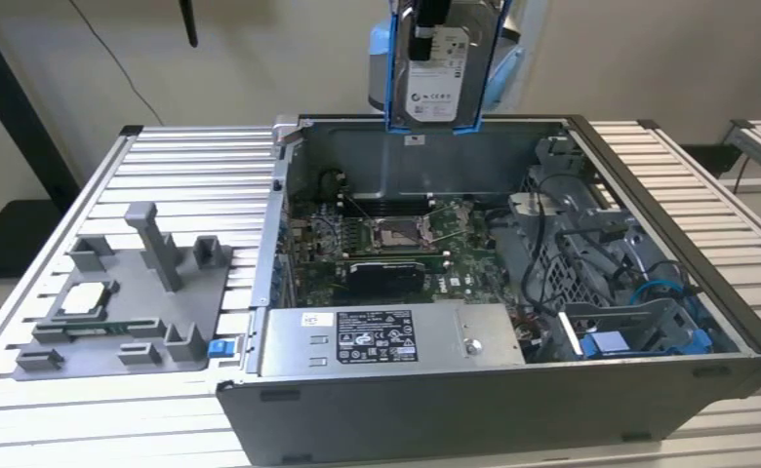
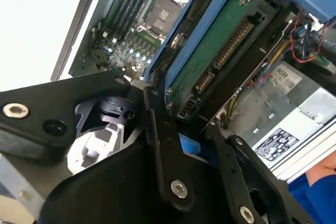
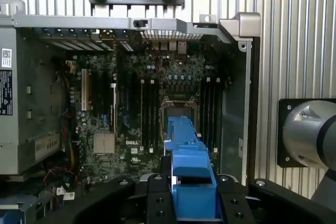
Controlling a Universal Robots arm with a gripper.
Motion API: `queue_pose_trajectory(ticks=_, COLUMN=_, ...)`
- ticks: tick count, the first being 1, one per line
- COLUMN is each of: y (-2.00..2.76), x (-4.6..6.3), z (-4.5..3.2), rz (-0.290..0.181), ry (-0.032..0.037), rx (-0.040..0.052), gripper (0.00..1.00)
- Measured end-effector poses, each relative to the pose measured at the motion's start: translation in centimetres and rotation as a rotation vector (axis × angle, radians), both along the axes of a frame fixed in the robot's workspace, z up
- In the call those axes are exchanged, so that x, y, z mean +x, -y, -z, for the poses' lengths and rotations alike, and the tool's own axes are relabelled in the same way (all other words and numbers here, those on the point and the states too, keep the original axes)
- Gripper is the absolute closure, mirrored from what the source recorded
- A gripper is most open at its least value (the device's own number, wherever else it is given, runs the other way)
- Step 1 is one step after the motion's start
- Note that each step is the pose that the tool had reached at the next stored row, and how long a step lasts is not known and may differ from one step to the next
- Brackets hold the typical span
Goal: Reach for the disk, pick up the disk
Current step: 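Pick up the disk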
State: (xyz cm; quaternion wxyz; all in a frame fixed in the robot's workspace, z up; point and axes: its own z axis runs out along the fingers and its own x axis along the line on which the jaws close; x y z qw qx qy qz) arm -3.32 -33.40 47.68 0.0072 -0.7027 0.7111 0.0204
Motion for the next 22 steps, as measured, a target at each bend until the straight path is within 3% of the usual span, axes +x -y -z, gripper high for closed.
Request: queue_pose_trajectory(ticks=22, y=0.34, x=10.1, z=0.02, rz=0.000, ry=-0.0017, rx=0.0000, gripper=1.00)
